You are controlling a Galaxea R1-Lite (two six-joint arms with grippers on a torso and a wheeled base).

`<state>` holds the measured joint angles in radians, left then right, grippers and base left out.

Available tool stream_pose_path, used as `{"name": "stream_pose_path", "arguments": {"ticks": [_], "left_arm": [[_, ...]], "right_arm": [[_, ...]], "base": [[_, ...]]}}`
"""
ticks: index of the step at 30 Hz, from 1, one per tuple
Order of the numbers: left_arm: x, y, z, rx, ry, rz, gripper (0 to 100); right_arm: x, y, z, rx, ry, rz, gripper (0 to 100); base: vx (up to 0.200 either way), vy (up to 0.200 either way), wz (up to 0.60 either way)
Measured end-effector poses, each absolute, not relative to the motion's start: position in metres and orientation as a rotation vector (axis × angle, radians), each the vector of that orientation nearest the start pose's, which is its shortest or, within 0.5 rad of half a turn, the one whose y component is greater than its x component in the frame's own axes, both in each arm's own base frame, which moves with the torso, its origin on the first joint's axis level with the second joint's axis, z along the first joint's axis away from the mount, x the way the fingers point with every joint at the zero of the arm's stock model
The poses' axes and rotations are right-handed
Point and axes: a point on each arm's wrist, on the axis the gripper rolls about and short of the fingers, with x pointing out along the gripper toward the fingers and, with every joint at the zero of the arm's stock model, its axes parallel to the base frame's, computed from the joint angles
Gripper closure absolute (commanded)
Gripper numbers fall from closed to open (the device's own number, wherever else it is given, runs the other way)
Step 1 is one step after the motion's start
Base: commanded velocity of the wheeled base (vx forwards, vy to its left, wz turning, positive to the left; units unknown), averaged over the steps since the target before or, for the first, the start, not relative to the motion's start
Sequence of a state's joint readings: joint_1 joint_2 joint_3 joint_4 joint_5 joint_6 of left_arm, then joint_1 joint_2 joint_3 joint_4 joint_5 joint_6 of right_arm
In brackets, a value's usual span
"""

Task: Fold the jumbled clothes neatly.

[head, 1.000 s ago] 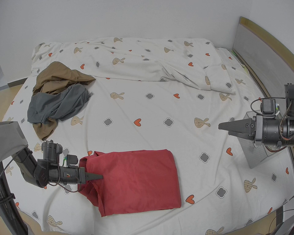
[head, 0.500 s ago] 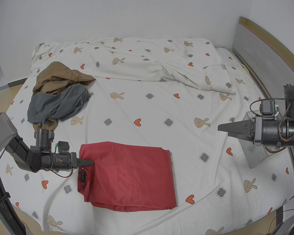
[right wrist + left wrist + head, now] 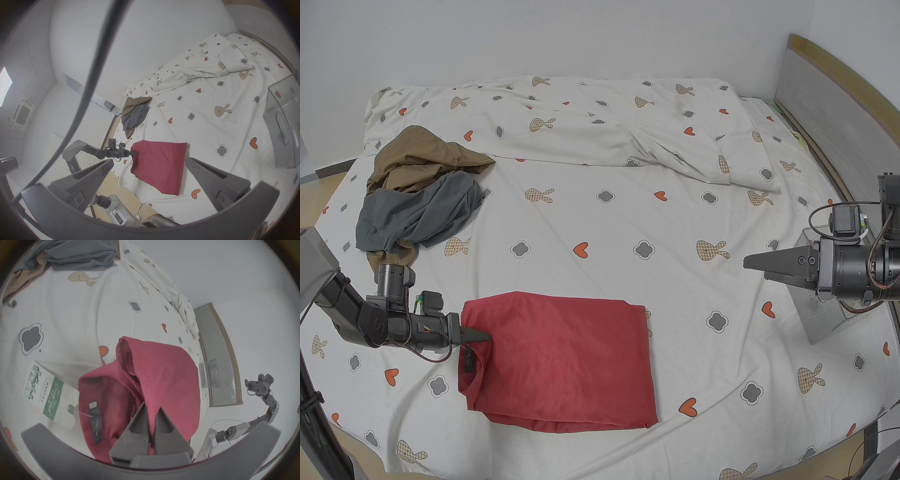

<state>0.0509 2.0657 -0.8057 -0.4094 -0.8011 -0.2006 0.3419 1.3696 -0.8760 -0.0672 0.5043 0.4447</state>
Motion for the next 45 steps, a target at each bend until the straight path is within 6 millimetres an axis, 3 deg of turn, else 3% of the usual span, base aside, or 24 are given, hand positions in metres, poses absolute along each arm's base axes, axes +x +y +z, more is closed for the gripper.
{"name": "stream_pose_path", "arguments": {"ticks": [7,16,23,29,36,40,45], "left_arm": [[0.321,0.000,0.048,-0.538,0.919,-0.564,0],[0.305,0.008,0.053,-0.382,0.914,-0.228,0],[0.292,0.009,0.052,-0.368,0.844,-0.226,0],[0.286,0.007,0.049,-0.430,0.850,-0.356,0],[0.277,0.018,0.049,-0.558,0.830,-0.572,0],[0.263,0.025,0.062,-0.631,0.766,-0.752,0],[0.235,0.027,0.091,-0.575,0.646,-0.843,0]], "right_arm": [[0.204,0.085,0.235,0.447,0.621,0.724,0],[0.204,0.085,0.231,0.446,0.637,0.723,0],[0.203,0.086,0.228,0.446,0.650,0.721,0],[0.203,0.086,0.227,0.446,0.653,0.720,0],[0.203,0.085,0.226,0.447,0.656,0.717,0],[0.203,0.085,0.226,0.447,0.658,0.717,0],[0.204,0.086,0.224,0.447,0.663,0.715,0]], "base": [[0.000,0.000,0.00],[0.000,0.000,0.00],[0.000,0.000,0.00],[0.000,0.000,0.00],[0.000,0.000,0.00],[0.000,0.000,0.00],[0.000,0.000,0.00]]}}
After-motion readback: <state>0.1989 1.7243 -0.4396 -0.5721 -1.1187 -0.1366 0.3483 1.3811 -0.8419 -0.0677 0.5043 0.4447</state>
